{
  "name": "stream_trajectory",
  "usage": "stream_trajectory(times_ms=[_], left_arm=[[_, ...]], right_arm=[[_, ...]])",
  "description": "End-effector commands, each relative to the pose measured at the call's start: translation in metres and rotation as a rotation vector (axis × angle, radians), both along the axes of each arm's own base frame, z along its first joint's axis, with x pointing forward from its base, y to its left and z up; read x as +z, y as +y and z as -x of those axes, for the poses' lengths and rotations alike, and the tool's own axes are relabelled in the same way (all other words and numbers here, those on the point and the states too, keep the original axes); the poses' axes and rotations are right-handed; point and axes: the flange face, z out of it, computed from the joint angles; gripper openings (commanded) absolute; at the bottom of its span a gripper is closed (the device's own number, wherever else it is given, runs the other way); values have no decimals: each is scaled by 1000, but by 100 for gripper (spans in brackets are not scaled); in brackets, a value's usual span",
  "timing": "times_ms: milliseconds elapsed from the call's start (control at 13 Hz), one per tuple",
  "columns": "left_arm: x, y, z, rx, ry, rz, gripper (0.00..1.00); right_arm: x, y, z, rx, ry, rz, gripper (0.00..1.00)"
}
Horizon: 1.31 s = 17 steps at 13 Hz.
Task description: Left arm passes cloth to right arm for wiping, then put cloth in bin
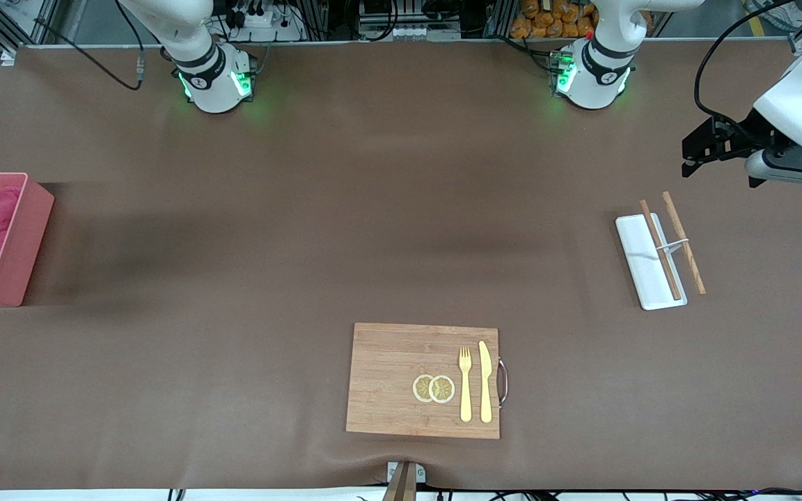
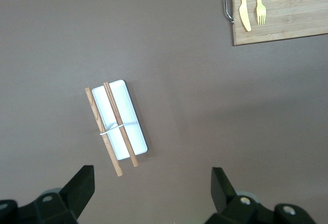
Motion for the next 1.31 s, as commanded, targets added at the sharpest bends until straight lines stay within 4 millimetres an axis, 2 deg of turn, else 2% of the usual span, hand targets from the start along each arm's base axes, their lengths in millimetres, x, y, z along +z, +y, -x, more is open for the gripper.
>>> stream_trajectory(times_ms=[0,231,462,538,615,692,846,1000,1077,1231], left_arm=[[2,0,1,11,-7,-4,100],[1,0,0,13,-6,-4,100],[1,1,0,16,-6,-4,100],[0,2,0,16,-4,-5,100],[0,2,0,17,-3,-5,100],[0,2,0,17,-3,-5,100],[0,2,0,17,-3,-5,100],[0,2,1,16,-3,-5,100],[-1,2,1,17,0,-5,100],[0,2,1,17,2,-5,100]], right_arm=[[17,75,-7,-89,35,28,100],[33,154,-14,-173,34,66,100],[52,208,-8,-273,36,86,100],[67,219,-2,-315,20,94,100],[82,221,7,-349,7,101,100],[101,213,21,-368,6,101,100],[131,170,56,-431,-22,93,100],[165,160,85,-442,-72,87,100],[175,155,93,-455,-85,85,100],[190,155,105,-457,-106,84,100]])
